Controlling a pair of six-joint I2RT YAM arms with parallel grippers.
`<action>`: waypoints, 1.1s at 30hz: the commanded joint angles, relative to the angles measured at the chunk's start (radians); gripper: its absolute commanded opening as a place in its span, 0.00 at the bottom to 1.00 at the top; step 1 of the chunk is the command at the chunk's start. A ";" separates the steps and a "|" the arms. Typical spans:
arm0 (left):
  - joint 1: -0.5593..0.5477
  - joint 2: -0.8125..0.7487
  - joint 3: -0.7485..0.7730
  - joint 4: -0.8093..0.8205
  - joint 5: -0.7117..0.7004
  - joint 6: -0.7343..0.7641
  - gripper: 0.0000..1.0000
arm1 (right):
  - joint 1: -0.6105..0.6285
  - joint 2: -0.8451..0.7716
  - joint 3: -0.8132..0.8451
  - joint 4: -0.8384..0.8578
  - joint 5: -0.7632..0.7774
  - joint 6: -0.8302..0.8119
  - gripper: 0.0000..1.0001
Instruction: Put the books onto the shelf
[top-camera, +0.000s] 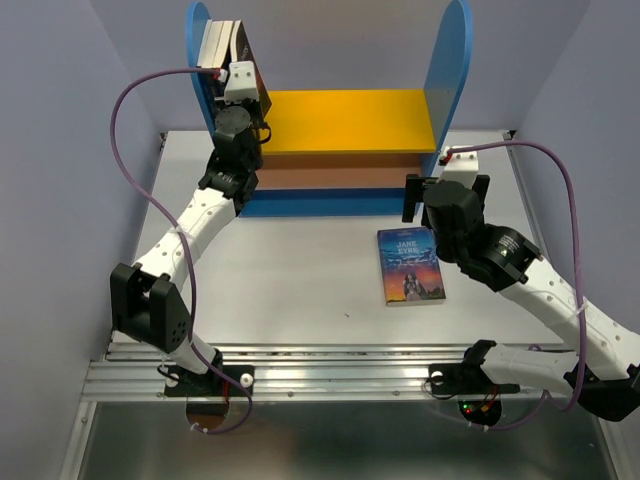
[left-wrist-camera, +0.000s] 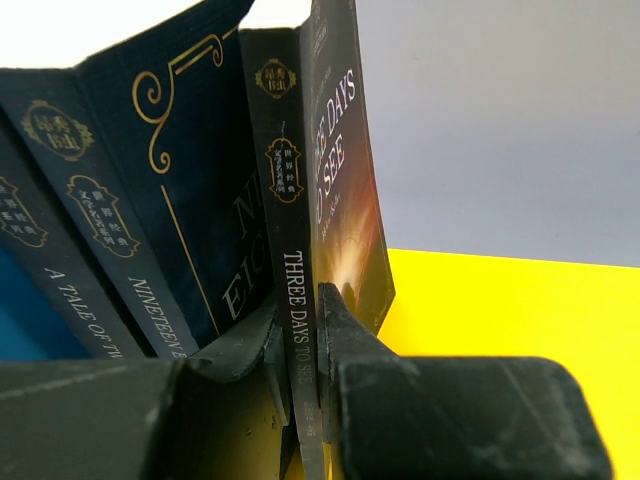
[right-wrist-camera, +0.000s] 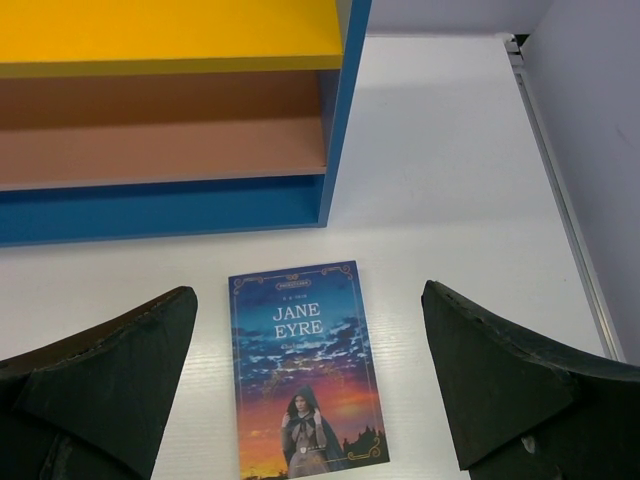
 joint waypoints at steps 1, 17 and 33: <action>0.012 -0.022 -0.002 0.101 -0.074 0.048 0.00 | 0.002 -0.012 -0.007 0.044 0.006 -0.002 1.00; 0.010 -0.027 -0.054 0.110 -0.076 0.025 0.11 | 0.002 -0.023 -0.023 0.052 -0.002 -0.014 1.00; 0.007 -0.068 -0.083 0.107 -0.087 0.004 0.34 | 0.002 0.005 -0.012 0.055 -0.043 -0.013 1.00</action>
